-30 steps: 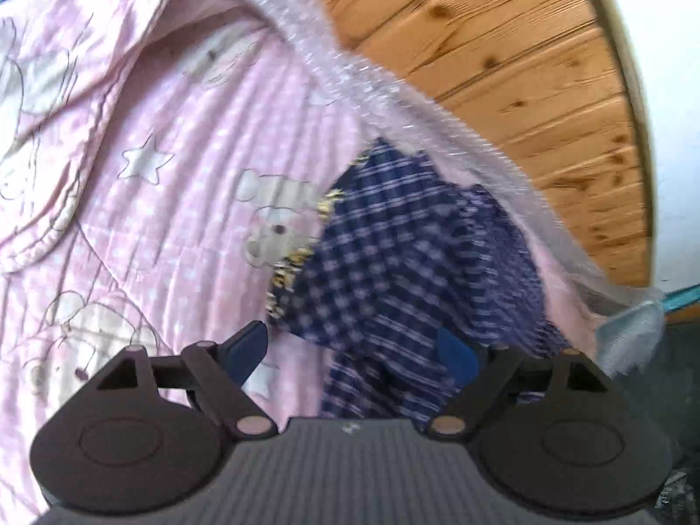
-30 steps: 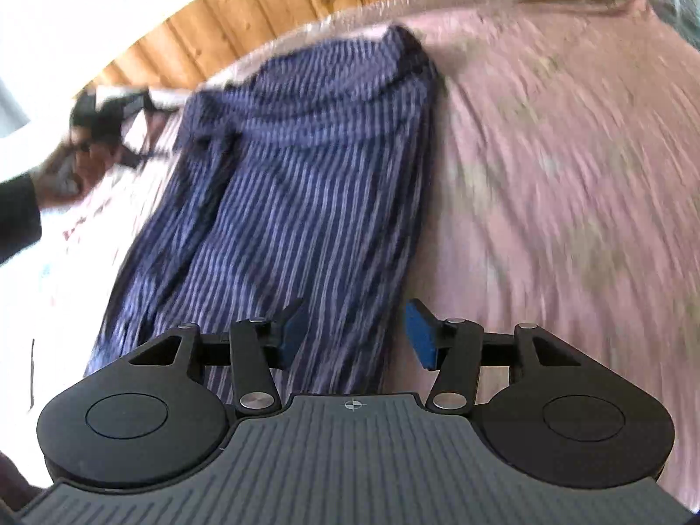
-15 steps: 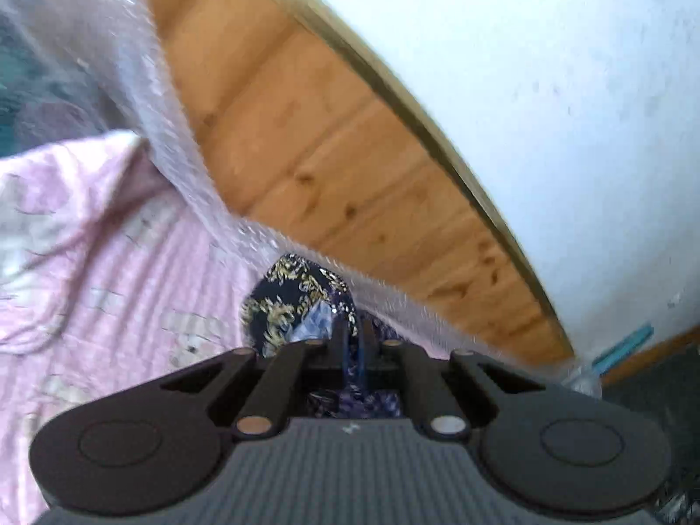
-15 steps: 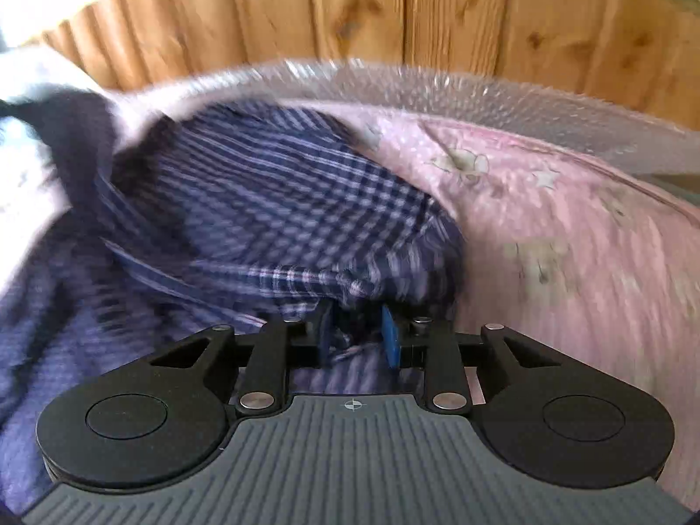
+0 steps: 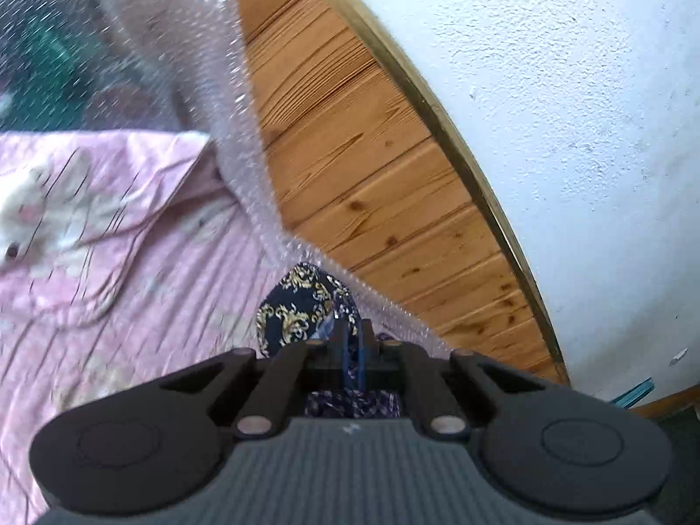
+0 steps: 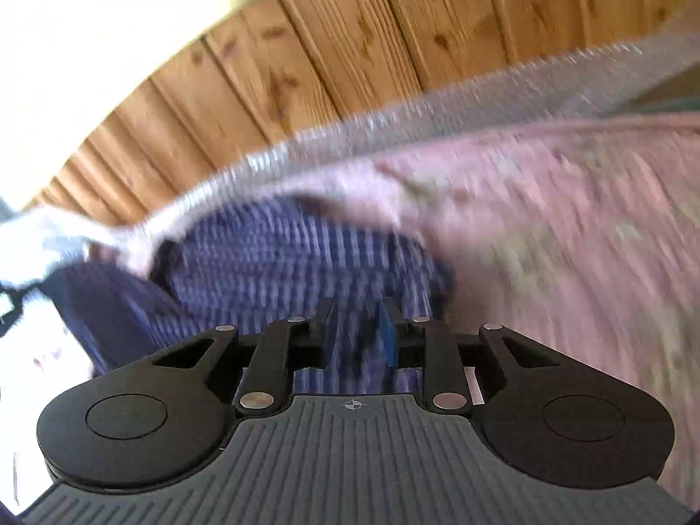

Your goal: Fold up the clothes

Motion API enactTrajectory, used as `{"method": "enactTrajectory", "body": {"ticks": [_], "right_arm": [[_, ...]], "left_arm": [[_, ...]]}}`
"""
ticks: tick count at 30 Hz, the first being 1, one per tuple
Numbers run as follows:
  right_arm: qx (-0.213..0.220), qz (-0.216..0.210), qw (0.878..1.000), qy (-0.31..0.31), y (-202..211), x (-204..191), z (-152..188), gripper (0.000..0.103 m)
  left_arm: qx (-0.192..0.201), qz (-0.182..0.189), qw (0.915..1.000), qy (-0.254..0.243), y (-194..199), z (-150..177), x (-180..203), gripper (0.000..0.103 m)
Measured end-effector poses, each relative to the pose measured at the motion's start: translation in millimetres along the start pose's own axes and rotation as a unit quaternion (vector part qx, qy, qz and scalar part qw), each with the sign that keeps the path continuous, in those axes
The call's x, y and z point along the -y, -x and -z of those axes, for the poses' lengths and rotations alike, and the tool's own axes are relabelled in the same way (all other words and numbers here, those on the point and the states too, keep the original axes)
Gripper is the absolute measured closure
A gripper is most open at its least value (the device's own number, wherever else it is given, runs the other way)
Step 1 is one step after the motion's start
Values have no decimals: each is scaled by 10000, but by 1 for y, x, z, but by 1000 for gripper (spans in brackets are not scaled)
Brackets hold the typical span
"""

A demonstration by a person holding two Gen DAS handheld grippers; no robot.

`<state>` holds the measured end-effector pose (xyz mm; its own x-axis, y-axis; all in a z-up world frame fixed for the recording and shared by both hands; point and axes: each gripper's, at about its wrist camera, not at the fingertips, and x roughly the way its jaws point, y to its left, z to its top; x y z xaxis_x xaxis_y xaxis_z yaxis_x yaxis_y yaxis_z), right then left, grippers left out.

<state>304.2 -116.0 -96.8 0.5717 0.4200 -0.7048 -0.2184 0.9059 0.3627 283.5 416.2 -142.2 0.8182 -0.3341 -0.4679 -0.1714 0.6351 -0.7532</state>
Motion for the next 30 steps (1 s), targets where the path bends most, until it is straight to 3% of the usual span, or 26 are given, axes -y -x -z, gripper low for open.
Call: {"method": "enactTrajectory", "body": {"ticks": [5, 11, 13, 15, 16, 18, 20, 22, 23, 25, 28, 30], "right_arm": [[-262, 224, 9994, -43, 54, -35, 89, 77], [-1134, 362, 9908, 641, 116, -119, 243, 76], [-1233, 383, 9896, 627, 131, -135, 273, 74], [-1135, 259, 9924, 389, 148, -140, 280, 69], [-988, 296, 9944, 230, 154, -136, 277, 66], [-671, 313, 9969, -276, 167, -123, 268, 65], [-310, 94, 9925, -1178, 179, -97, 261, 63], [58, -377, 9737, -2245, 186, -66, 260, 58], [235, -649, 9588, -2755, 187, -52, 261, 57], [486, -1089, 9244, -3623, 185, -27, 271, 54], [450, -1165, 9041, -4087, 174, -19, 292, 54], [253, -1074, 9049, -4110, 165, -21, 302, 54]], "left_arm": [[-39, 125, 9997, -190, -16, -19, 10, 99], [25, 574, 9976, -396, -15, -18, 33, 99], [-56, 769, 9940, -775, -12, -14, 55, 99], [-194, 1152, 9826, -1444, -1, -1, 96, 99], [-292, 1440, 9714, -1867, 9, 11, 123, 99], [-654, 2181, 9344, -2740, 36, 52, 180, 99], [-1324, 2989, 8773, -3513, 63, 111, 225, 99], [-2128, 3380, 8193, -4114, 76, 176, 240, 99], [-2561, 3368, 7991, -4271, 74, 207, 236, 99], [-3198, 3169, 7772, -4397, 62, 254, 217, 99], [-3809, 2794, 7603, -4460, 43, 299, 186, 99], [-4018, 2650, 7497, -4542, 39, 312, 175, 99]]}}
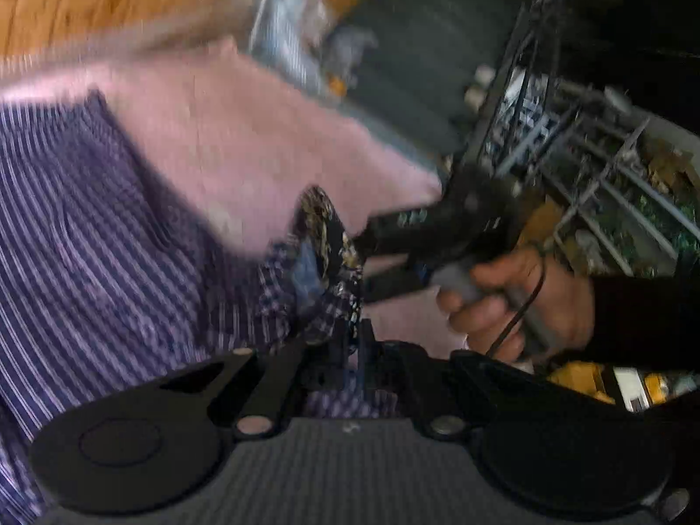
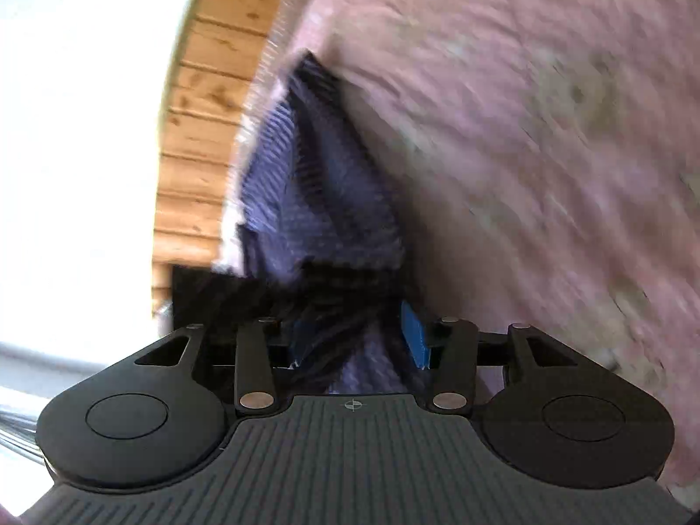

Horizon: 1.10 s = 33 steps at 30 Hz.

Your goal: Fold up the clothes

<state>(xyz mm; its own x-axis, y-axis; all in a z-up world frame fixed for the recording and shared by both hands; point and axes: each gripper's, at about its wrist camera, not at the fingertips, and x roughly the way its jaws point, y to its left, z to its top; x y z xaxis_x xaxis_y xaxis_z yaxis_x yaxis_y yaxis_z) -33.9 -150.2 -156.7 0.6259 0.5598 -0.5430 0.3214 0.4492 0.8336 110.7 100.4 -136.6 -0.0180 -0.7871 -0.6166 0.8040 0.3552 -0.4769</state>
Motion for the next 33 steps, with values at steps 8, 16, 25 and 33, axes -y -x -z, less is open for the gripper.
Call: {"method": "enactTrajectory", "body": {"ticks": [8, 16, 25, 33], "right_arm": [[-348, -174, 9992, -88, 6, 10, 16, 54], [-141, -742, 9932, -886, 20, 24, 8, 20], [-708, -1928, 9749, -864, -14, -36, -4, 44], [-591, -325, 9857, -1541, 8, 49, 20, 39]], "left_arm": [[-367, -347, 9987, 108, 8, 22, -16, 99], [86, -240, 9995, -159, 19, -3, 21, 99], [131, 141, 9955, -933, 61, -32, 47, 99], [-1271, -410, 9895, -543, -32, 38, 23, 93]]}}
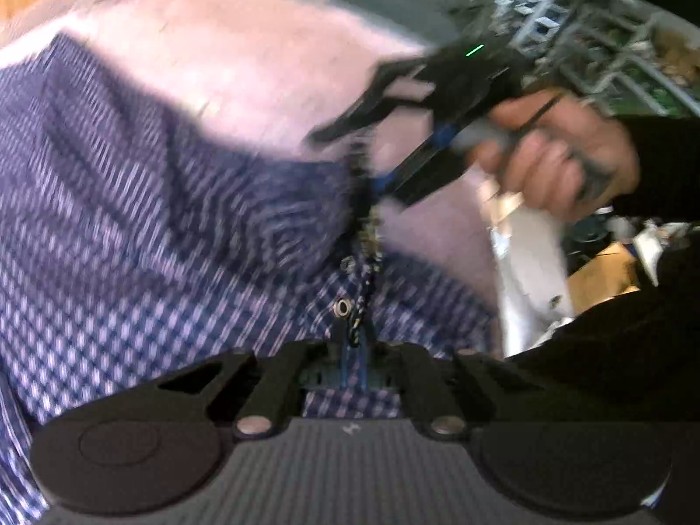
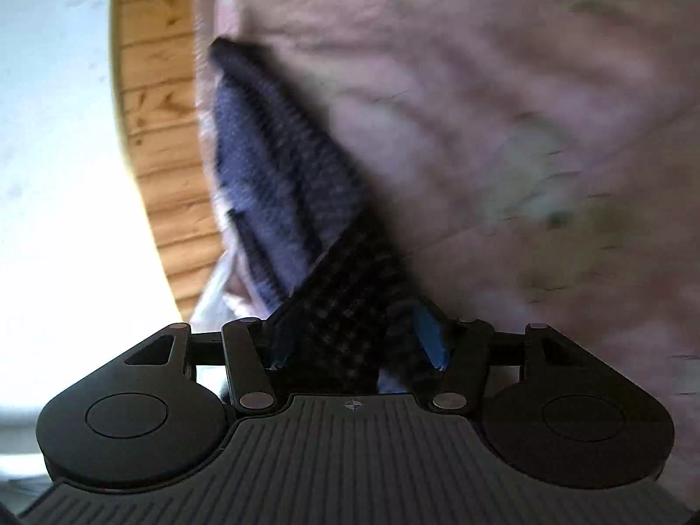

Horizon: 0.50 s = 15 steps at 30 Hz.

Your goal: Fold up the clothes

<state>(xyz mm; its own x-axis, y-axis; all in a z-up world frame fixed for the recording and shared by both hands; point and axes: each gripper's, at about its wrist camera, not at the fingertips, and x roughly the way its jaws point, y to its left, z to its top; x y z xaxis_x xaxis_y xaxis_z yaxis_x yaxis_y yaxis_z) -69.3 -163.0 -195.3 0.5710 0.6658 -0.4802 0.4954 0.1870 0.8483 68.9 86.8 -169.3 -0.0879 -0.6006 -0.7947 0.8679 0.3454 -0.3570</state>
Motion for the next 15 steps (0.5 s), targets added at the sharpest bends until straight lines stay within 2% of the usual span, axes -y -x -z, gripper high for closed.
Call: {"method": "enactTrajectory", "body": {"ticks": [1, 3, 6, 7, 9, 11, 12, 13, 15], "right_arm": [[53, 55, 9999, 97, 5, -2, -1, 37], [131, 181, 9989, 412, 11, -13, -4, 36], [320, 620, 9888, 1317, 19, -45, -19, 37], [385, 800, 9802, 1768, 21, -60, -25, 37], [475, 1101, 9545, 2732, 17, -92, -39, 39], [528, 1344, 9214, 3607, -3, -126, -60, 45], [524, 1371, 9062, 3965, -24, -143, -71, 53], [519, 1397, 8897, 4316, -45, -161, -83, 58], [507, 1444, 8525, 4997, -87, -197, -106, 63]], "left_arm": [[-21, -6, 10000, 84, 1, 1, -3, 86], [217, 81, 9994, 267, 22, -2, -9, 77], [849, 288, 9923, 852, 68, -8, -36, 67], [1167, 225, 9863, 1140, 80, -13, -49, 57], [1673, 50, 9732, 1574, 83, -32, -68, 50], [2067, -72, 9603, 1873, 75, -54, -85, 50], [2204, -135, 9548, 1992, 67, -66, -92, 50], [2165, -226, 9545, 2037, 49, -79, -98, 50], [1804, -604, 9582, 2138, 7, -98, -109, 58]]}}
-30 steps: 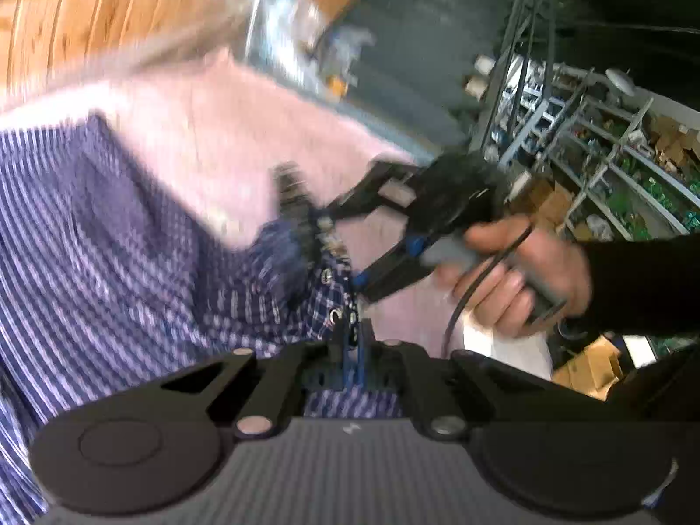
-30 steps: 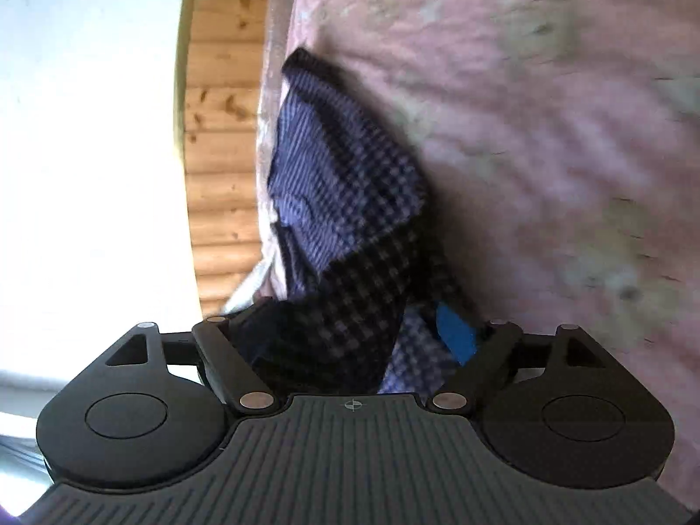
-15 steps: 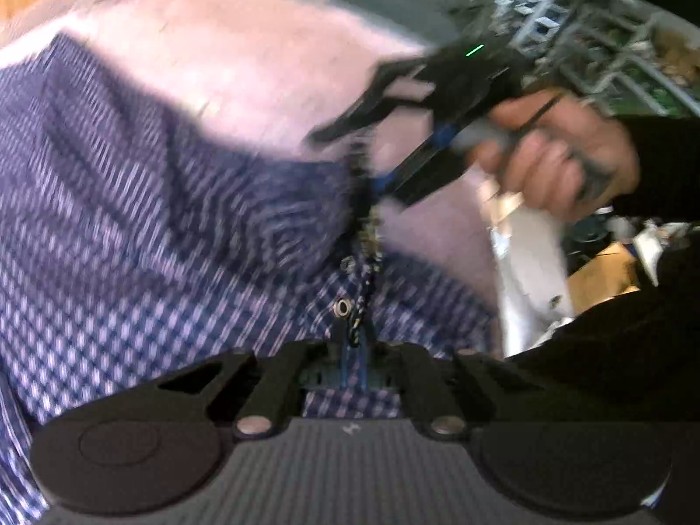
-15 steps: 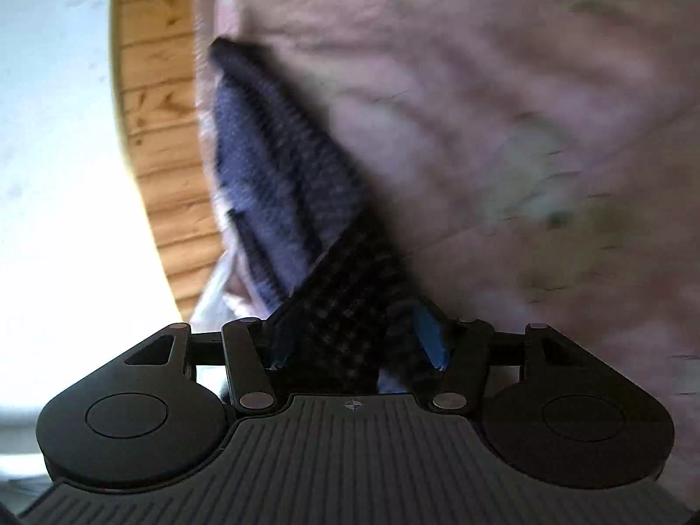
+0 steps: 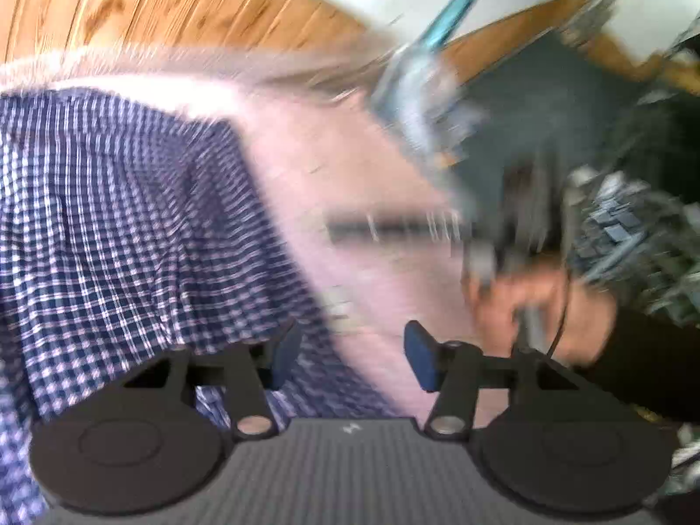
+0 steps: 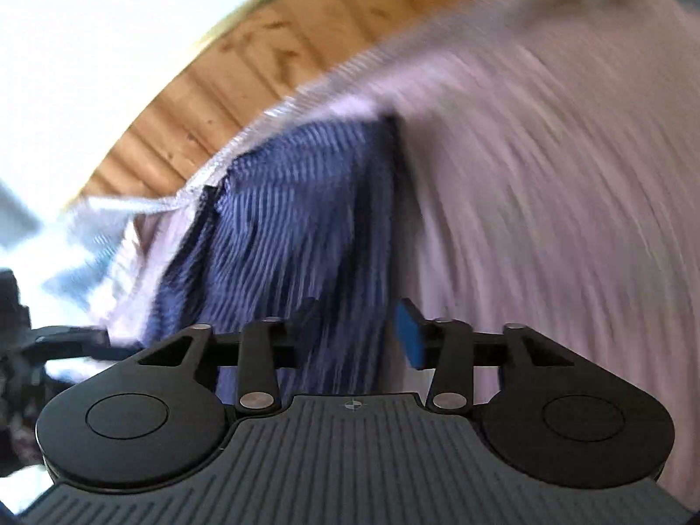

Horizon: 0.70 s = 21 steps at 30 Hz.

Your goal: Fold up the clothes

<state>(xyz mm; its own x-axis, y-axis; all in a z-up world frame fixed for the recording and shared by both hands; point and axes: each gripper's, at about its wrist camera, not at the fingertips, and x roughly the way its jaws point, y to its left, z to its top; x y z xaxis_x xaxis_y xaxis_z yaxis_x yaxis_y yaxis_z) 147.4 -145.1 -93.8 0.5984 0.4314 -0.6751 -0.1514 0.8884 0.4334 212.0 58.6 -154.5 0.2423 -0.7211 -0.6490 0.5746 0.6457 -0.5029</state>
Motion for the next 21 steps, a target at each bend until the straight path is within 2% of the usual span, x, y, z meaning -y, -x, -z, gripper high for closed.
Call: {"method": "enactTrajectory", "body": {"ticks": [1, 2, 4, 5, 6, 8, 11, 12, 14, 15, 16, 17, 19, 20, 21], "right_arm": [[-13, 73, 9994, 351, -24, -3, -18, 66], [-27, 145, 9974, 701, -47, -6, -36, 67], [-159, 241, 9921, 1217, -94, -7, -64, 75], [-273, 267, 9895, 1392, -117, -5, -74, 78], [-384, 289, 9865, 1565, -139, -3, -85, 83], [-474, 189, 9814, 1850, -177, -1, -98, 88], [-337, -239, 9809, 1903, -203, 2, -115, 98], [-313, -292, 9834, 1761, -199, 6, -119, 101], [-266, -396, 9879, 1476, -192, 13, -128, 99], [-242, -449, 9898, 1333, -188, 17, -132, 86], [-207, -506, 9914, 1188, -183, 20, -136, 84], [43, -677, 9926, 1003, -158, 27, -133, 84], [307, -974, 9929, 604, -117, 42, -117, 84], [268, -1104, 9925, 443, -105, 47, -101, 83], [45, -1065, 9934, 423, -103, 47, -79, 81]], "left_arm": [[-164, -224, 9996, -7, -20, 0, -3, 63], [-281, -485, 9984, 14, -35, 1, -7, 63], [-426, -1109, 9928, 161, -51, 6, -17, 73], [-379, -1279, 9905, 320, -48, 9, -23, 79], [-335, -1434, 9879, 496, -45, 11, -29, 96], [-246, -1569, 9837, 845, -36, 15, -36, 99], [-175, -1717, 9788, 1101, -31, 18, -37, 99], [-184, -1778, 9777, 1104, -33, 16, -35, 99], [-166, -1865, 9760, 1112, -32, 13, -29, 99], [-111, -1881, 9759, 1102, -30, 13, -25, 90], [36, -1853, 9769, 1059, -25, 15, -19, 78], [143, -1853, 9773, 1015, -21, 16, -14, 74], [0, -2020, 9741, 1013, -27, 23, -18, 75], [-55, -2068, 9728, 1045, -29, 27, -21, 78], [43, -2012, 9734, 1095, -26, 30, -22, 80]]}}
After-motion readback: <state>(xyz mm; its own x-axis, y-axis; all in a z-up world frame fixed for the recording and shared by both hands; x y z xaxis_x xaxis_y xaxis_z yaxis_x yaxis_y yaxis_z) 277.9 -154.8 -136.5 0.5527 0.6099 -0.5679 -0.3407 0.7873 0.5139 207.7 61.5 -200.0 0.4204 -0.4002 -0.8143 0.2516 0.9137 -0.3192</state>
